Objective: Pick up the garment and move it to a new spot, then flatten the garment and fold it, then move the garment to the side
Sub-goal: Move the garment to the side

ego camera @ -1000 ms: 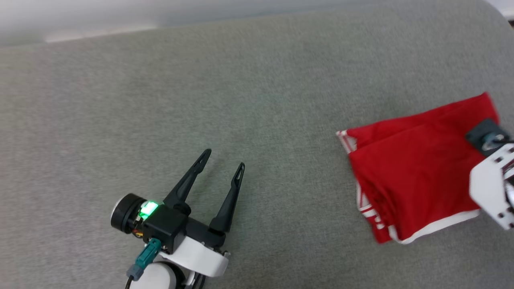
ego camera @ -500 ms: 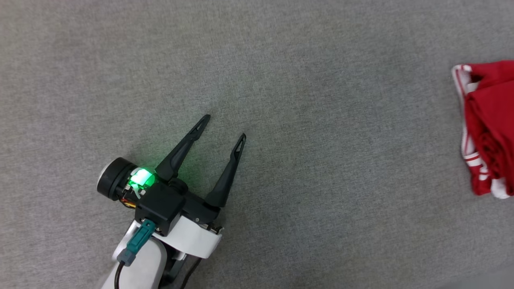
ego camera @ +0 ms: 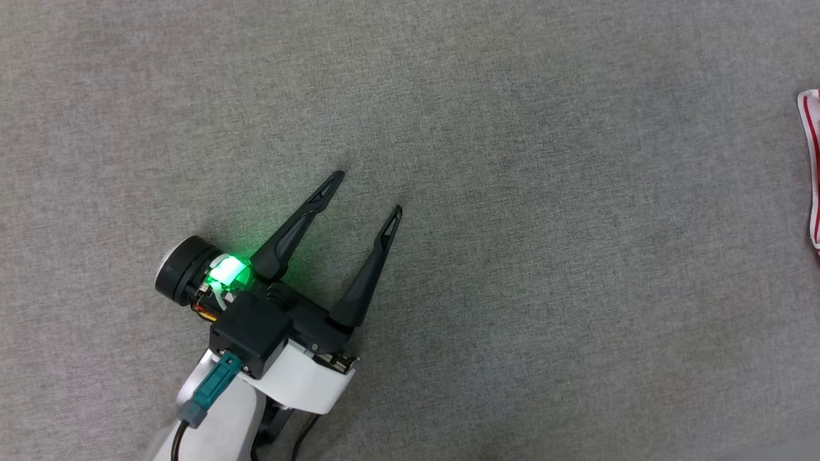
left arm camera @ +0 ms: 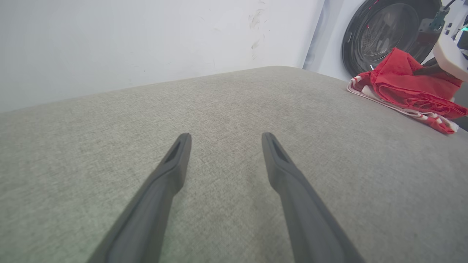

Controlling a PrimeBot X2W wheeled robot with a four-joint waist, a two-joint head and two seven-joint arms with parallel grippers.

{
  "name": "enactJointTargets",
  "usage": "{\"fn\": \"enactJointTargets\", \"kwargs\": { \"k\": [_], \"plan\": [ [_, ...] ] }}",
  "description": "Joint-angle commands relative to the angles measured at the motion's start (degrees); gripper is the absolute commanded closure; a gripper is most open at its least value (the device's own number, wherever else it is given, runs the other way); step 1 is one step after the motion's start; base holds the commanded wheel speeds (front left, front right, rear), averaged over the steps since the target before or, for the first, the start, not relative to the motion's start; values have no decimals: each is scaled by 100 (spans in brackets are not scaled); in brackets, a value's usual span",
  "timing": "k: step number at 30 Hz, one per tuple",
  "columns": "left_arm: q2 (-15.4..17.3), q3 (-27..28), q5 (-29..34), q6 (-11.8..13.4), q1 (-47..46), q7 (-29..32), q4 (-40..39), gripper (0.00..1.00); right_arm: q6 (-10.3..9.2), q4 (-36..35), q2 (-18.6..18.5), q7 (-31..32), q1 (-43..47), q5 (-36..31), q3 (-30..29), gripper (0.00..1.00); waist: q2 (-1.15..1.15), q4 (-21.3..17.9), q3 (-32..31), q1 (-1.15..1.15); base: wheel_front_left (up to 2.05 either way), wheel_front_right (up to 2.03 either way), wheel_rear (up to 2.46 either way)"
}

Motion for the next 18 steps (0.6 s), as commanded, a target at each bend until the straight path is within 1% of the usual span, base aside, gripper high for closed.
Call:
{"fn": "enactJointTargets", "kwargs": {
  "k": [1,2,3,4,7,10,16,18],
  "plan": [
    [48,27,20,5,-25,2,76,0,-10,36,91,-32,-101,-29,-58,100,0,3,-8,0,0,0,0],
    [41,41,19,5,-16,2,81,0,-10,30,146,-83,-129,-85,-87,97,0,-1,-24,0,0,0,0],
    [34,52,17,5,-1,2,89,0,-10,16,202,-134,-170,-142,-119,25,0,-6,-53,0,0,0,0],
    [22,57,20,5,14,2,91,0,-9,7,260,-162,-195,-184,-143,0,0,-12,-89,0,0,0,0],
    [-40,59,2,5,33,0,98,0,-10,-57,378,-239,-223,-331,-189,0,0,-15,-280,0,0,0,0],
    [-123,176,-65,41,100,-3,106,0,-9,-206,481,-275,-273,-384,-196,0,0,-4,-556,0,0,0,0],
    [-231,488,-140,96,325,-3,134,0,-9,-820,811,-491,-316,-272,-142,0,0,64,-1190,0,0,0,0],
    [-288,615,-173,111,407,-3,141,0,-9,-1093,1002,-644,-262,-222,-104,0,0,116,-1442,0,0,0,0]
  ]
}}
